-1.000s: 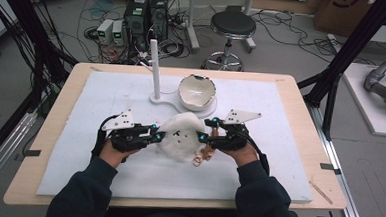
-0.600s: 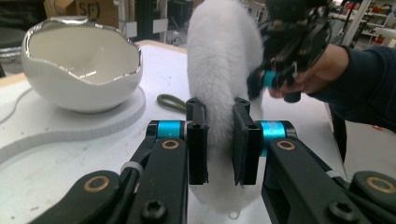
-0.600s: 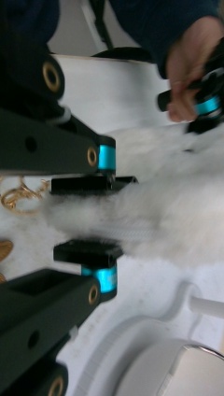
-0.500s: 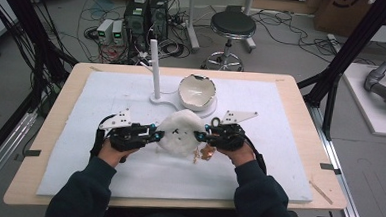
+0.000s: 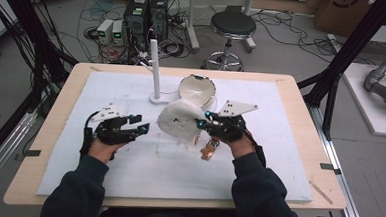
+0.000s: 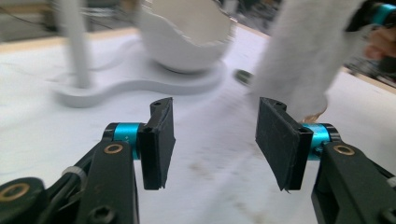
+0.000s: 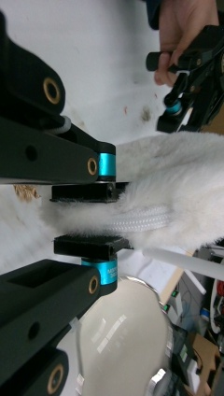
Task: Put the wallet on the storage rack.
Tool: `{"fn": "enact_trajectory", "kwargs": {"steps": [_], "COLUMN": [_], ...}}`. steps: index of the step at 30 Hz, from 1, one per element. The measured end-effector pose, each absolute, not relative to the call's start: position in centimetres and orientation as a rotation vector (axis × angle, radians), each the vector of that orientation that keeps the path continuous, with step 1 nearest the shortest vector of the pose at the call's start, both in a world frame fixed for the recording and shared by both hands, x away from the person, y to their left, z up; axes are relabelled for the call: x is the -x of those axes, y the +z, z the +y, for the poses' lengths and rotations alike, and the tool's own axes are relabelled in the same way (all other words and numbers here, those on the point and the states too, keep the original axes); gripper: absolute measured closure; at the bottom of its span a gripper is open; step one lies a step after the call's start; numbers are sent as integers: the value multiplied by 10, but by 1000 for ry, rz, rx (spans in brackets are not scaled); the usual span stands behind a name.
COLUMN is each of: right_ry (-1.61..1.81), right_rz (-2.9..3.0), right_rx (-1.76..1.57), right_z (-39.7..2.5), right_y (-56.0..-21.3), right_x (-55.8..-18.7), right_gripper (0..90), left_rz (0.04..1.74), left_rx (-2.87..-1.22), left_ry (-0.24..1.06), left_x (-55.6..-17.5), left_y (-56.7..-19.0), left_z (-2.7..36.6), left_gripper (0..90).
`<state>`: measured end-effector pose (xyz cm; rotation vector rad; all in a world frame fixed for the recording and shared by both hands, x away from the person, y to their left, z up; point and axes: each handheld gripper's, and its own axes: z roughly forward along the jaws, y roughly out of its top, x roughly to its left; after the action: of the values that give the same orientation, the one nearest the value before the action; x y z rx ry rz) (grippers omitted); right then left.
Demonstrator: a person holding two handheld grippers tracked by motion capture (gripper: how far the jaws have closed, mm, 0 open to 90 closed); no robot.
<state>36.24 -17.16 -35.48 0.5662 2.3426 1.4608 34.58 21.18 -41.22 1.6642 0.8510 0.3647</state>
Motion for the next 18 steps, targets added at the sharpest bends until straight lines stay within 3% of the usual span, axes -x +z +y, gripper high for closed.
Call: {"fn": "enact_trajectory", "kwargs": {"steps": [7, 9, 10, 18], "right_ry": [1372, 1337, 1324, 1239], "right_rz": [2309, 2297, 2290, 2274], "right_rx": [-484, -468, -467, -465], "right_z": [-161, -158, -157, -150], "right_y": [-318, -309, -302, -290], "right_x": [-389, -399, -410, -441], "right_gripper": [779, 779, 779, 778], "left_rz": [933, 956, 968, 986], "left_rx": [-1549, -1531, -1530, -1521], "left_ry": [443, 463, 478, 495], "left_x": [-347, -347, -347, -346], "left_y": [-411, -412, -412, -414], "left_z": [247, 251, 252, 257], "left_gripper": [405, 360, 287, 283]}}
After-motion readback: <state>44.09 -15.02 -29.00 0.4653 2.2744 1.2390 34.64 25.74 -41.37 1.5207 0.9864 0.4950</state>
